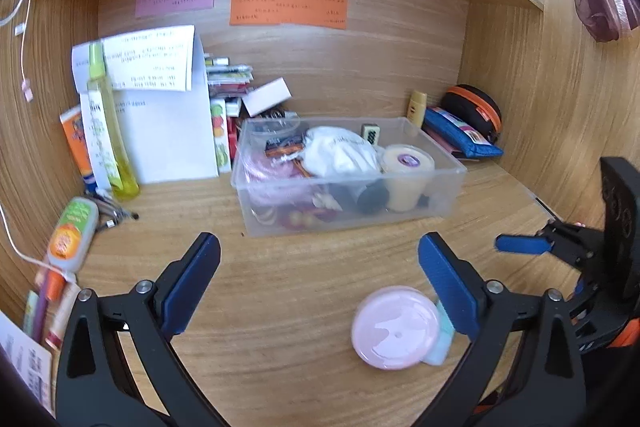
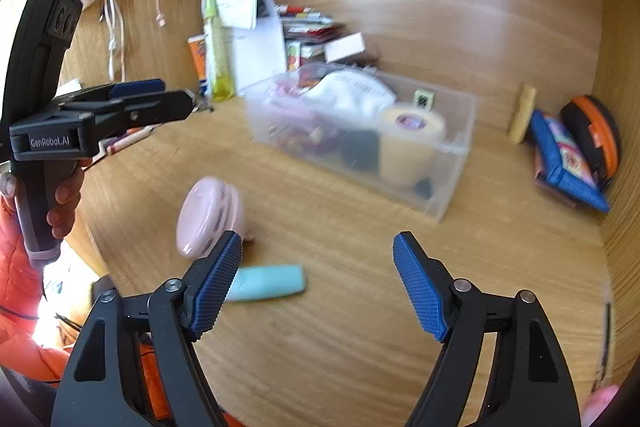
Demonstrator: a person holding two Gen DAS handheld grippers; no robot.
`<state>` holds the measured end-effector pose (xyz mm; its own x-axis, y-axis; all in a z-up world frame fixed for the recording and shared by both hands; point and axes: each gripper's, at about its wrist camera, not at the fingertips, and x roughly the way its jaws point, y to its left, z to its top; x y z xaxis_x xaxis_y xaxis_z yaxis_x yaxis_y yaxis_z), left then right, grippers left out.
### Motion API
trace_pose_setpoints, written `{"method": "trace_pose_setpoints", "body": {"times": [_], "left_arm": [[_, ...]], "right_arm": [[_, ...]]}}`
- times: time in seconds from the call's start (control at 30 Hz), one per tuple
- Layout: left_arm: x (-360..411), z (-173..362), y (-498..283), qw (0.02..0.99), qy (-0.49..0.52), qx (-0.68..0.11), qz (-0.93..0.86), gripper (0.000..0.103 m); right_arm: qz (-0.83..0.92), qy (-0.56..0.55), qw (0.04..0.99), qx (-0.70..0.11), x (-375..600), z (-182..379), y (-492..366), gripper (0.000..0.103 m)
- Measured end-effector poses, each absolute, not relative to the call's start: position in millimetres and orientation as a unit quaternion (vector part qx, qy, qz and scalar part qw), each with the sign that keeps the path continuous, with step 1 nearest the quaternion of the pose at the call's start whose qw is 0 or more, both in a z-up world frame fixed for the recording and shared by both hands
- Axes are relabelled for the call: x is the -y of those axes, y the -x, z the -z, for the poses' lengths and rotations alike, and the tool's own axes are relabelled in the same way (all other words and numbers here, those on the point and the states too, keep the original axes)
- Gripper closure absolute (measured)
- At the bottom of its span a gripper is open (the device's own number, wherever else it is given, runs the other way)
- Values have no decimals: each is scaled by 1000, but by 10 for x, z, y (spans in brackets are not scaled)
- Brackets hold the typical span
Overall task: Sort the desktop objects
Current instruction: 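Move the left gripper to the pink round compact while the right gripper reaches the teal cylinder, then grasp the pink round compact with the left gripper while the right gripper grasps the teal cylinder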
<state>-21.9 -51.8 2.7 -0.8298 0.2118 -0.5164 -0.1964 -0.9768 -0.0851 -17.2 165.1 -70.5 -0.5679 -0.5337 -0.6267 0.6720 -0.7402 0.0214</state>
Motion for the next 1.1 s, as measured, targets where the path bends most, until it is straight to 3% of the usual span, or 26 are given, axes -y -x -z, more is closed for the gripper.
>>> {"method": "trace_pose_setpoints", "body": {"times": [0.53,0.67,0.83,0.97,1.0,1.1], "left_arm": [[243,240,171,158,312,14,-937,3],[186,333,209,165,329,14,-930,3],[166,417,276,172,348,18,-921,3],[142,466,321,175,357,20,-917,3],[131,481,333,176,360,21,-916,3],[104,523,370,179,370,23,-911,3]], "right_arm": [[828,-378,399,-113,-1325,1108,195,28],[829,-374,398,-124,-1273,1125,170,21],[841,-359,377,-149,-1209,1155,108,22],[844,-350,375,-158,-1202,1159,73,26],[844,-349,375,-157,-1211,1153,76,32],[845,-351,373,-157,-1239,1139,83,32]]}}
